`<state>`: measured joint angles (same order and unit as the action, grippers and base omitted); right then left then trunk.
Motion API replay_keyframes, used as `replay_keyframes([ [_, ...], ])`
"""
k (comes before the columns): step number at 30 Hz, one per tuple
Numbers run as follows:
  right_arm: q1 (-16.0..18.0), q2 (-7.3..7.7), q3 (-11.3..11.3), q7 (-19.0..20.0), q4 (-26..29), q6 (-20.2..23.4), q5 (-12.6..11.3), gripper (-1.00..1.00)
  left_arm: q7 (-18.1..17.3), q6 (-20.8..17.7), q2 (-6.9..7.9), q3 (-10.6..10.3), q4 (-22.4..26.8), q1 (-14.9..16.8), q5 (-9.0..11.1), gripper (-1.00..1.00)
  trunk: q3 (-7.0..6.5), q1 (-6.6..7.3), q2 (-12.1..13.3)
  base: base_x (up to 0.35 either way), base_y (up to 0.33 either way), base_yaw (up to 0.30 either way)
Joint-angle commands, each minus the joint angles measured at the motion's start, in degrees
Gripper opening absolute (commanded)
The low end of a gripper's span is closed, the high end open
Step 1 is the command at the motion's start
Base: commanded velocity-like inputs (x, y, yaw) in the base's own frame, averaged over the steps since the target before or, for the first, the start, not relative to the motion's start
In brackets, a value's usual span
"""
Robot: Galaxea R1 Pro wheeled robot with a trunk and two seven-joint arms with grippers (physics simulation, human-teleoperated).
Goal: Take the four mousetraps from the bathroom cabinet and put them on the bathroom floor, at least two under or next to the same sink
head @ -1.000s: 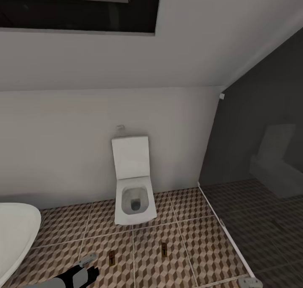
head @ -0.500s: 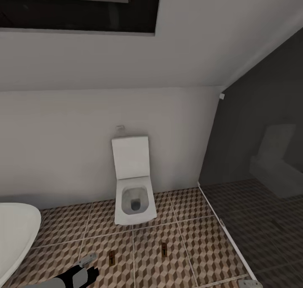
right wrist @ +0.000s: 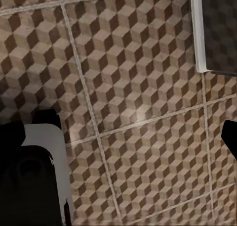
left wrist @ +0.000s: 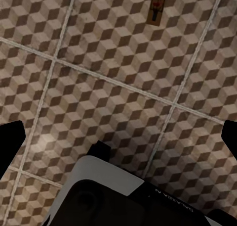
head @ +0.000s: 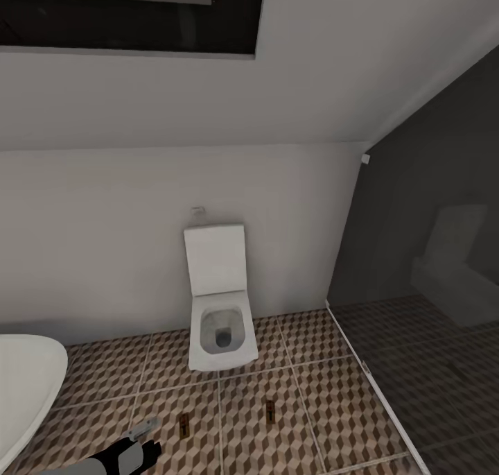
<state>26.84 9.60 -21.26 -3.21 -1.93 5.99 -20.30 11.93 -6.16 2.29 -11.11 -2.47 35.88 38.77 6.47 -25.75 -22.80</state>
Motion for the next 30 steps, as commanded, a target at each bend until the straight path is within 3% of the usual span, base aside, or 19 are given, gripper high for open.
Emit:
replay_keyframes([
  [1, 0.05, -0.02, -0.50, -0.09, -0.03, 0.17, -0.44, 1.00, 0.10, -0.20, -0.01, -0.48, -0.05, 0.07, 0.36, 1.00, 0.12, -0.04, -0.12, 0.000, 0.000, 0.000],
  [7, -3.50, -0.97, -0.48, -0.01, -0.08, 0.17, -0.50, 1.00, 0.09, -0.18, -0.11, -0.51, -0.12, 0.07, 0.35, 1.00, 0.12, -0.04, -0.12, 0.000, 0.000, 0.000],
  [14, -7.64, -5.10, -0.46, 0.03, -0.10, 0.17, -0.53, 1.00, 0.10, -0.17, -0.15, -0.50, -0.15, 0.07, 0.34, 1.00, 0.12, -0.04, -0.12, 0.000, 0.000, 0.000],
  [19, -9.00, -6.74, -0.45, 0.04, -0.12, 0.17, -0.53, 1.00, 0.09, -0.17, -0.11, -0.50, -0.16, 0.07, 0.34, 1.00, 0.12, -0.04, -0.12, 0.000, 0.000, 0.000],
  [30, -9.96, -7.73, -0.37, 0.01, -0.09, 0.17, -0.56, 1.00, 0.09, -0.17, -0.14, -0.50, -0.16, 0.07, 0.34, 1.00, 0.12, -0.04, -0.12, 0.000, 0.000, 0.000],
])
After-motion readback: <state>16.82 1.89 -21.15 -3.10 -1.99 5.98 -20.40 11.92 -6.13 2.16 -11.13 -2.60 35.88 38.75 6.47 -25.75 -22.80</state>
